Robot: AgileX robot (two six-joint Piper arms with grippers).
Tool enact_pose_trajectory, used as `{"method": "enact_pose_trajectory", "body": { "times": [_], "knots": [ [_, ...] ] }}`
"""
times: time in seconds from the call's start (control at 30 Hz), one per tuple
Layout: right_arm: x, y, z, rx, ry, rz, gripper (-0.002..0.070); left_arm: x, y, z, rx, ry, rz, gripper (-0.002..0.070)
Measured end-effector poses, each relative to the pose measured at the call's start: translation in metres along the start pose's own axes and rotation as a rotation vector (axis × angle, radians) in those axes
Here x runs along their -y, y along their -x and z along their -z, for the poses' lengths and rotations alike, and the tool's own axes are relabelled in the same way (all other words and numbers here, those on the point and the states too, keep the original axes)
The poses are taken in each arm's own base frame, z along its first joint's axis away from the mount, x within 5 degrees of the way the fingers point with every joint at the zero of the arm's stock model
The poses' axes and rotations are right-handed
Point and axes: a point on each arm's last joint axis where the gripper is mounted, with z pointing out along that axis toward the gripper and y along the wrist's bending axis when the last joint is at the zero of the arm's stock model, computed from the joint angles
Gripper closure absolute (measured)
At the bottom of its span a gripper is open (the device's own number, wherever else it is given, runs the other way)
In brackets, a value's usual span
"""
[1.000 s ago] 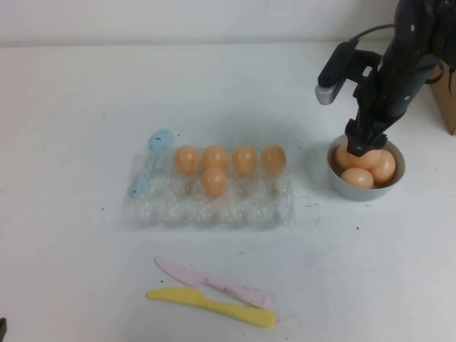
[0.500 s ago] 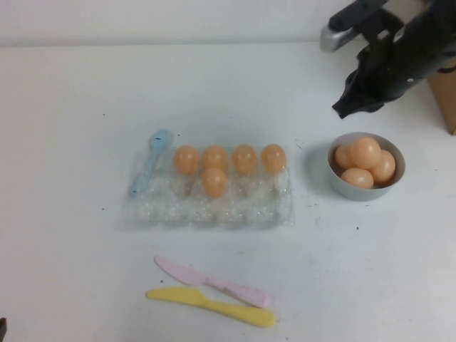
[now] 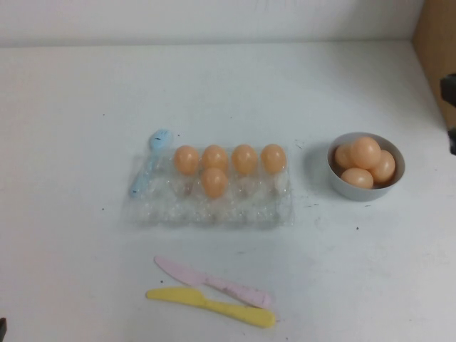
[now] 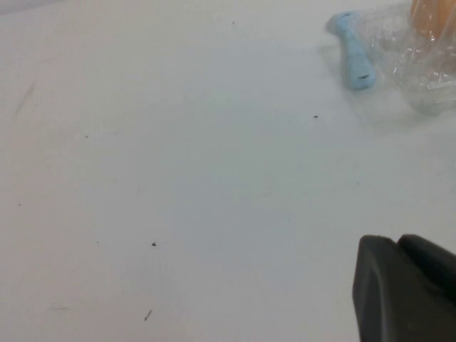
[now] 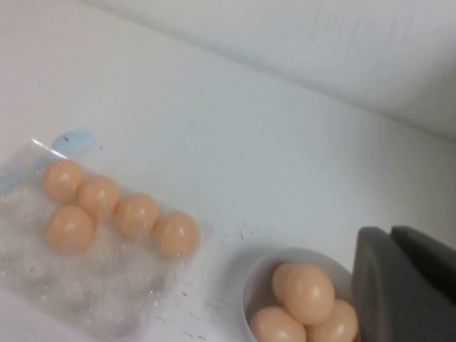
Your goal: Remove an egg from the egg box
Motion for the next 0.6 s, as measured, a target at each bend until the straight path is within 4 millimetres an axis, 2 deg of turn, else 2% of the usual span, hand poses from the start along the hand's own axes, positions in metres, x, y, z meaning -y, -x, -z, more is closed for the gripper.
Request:
{"method": "enact_pose_trajectory", "body": {
  "times": [0.17,0.33,0.47,0.6],
  "knots": [
    [-0.009,-0.025,0.062,0.141,-0.032,0.025,0.0693,0.000,0.000,0.000,0.000,0.000,0.000,0.0679],
    [-0.017,-0.051,0.110,0.270,-0.055,0.048,0.0693,0.000,0.000,0.000,0.000,0.000,0.000,0.0679],
    [-0.020,-0.073,0.127,0.311,-0.078,0.041,0.0693,0.000,0.000,0.000,0.000,0.000,0.000,0.0679],
    [-0.020,-0.087,0.130,0.312,-0.095,0.032,0.0693,0.000,0.000,0.000,0.000,0.000,0.000,0.0679]
  ]
}}
